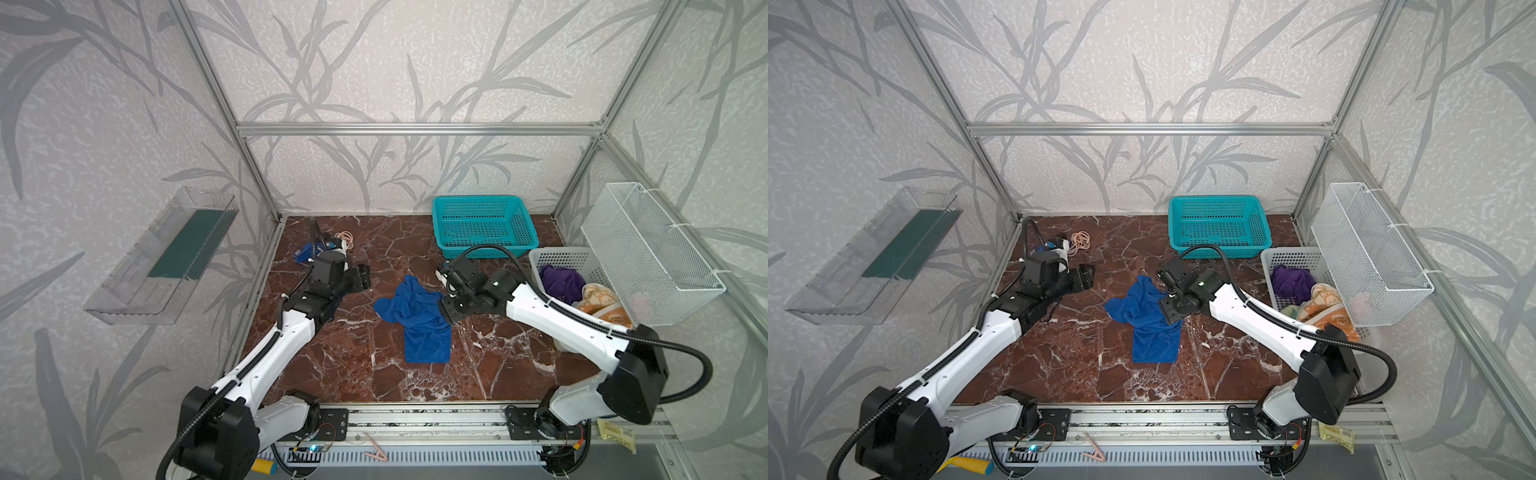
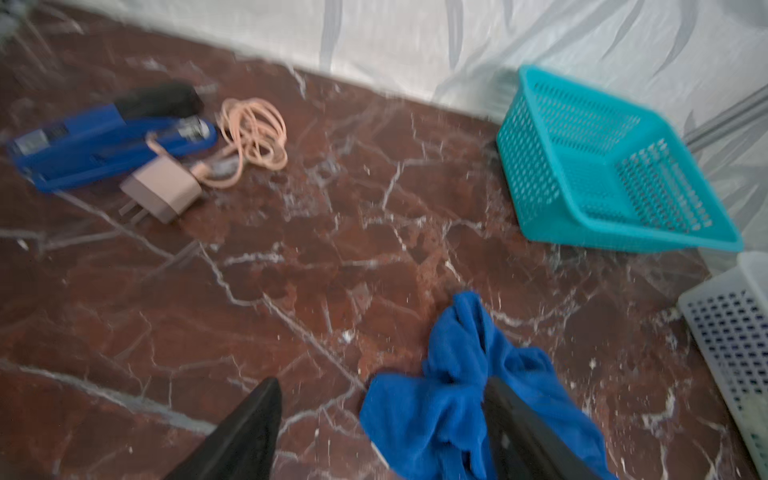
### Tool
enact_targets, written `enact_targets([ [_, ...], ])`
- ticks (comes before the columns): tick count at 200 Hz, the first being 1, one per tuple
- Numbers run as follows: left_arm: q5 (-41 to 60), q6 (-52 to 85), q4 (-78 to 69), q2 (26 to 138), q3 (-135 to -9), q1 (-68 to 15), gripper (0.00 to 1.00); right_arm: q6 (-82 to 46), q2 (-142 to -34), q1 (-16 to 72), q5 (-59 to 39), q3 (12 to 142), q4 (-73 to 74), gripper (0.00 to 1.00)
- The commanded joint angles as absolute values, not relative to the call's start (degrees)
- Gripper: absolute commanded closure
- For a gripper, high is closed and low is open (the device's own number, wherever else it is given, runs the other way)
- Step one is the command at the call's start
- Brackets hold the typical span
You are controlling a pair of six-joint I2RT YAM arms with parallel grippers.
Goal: Fold and stack the towels
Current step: 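Lift the blue towel out and drop it on the table with the right gripper, then grasp a blue towel corner with the left gripper while the right grasps another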
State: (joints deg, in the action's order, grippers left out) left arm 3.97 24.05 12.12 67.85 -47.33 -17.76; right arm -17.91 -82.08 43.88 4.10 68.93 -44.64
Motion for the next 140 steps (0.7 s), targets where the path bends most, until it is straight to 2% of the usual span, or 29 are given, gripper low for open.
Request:
enact_targets([
  [1, 12.52, 23.47, 18.64, 75.27, -49.42, -18.48, 0.36, -21.18, -76.37, 39.55, -0.73, 67.28, -38.60, 0.34],
  [31, 14.40, 25.59, 22.30, 86.54, -52.81, -19.91, 0.46, -23.49, -82.69, 35.08, -5.61, 68.06, -34.25, 0.34],
  [70, 10.63, 29.82, 19.21, 94.19, -53.81, -19.78, 0.46, -21.09, -100.04, 35.05, -6.27, 80.58, -31.37, 0.38],
  [100, 8.33, 28.73, 23.17, 99.20, -58.09, -21.49, 0.46, -19.52, -112.98, 35.07, -5.88, 92.59, -35.98, 0.37],
  [140, 4.63, 27.07, 26.62, 101.55, -58.58, -24.55, 0.42, -20.02, -123.22, 35.08, -6.67, 97.50, -34.55, 0.36],
])
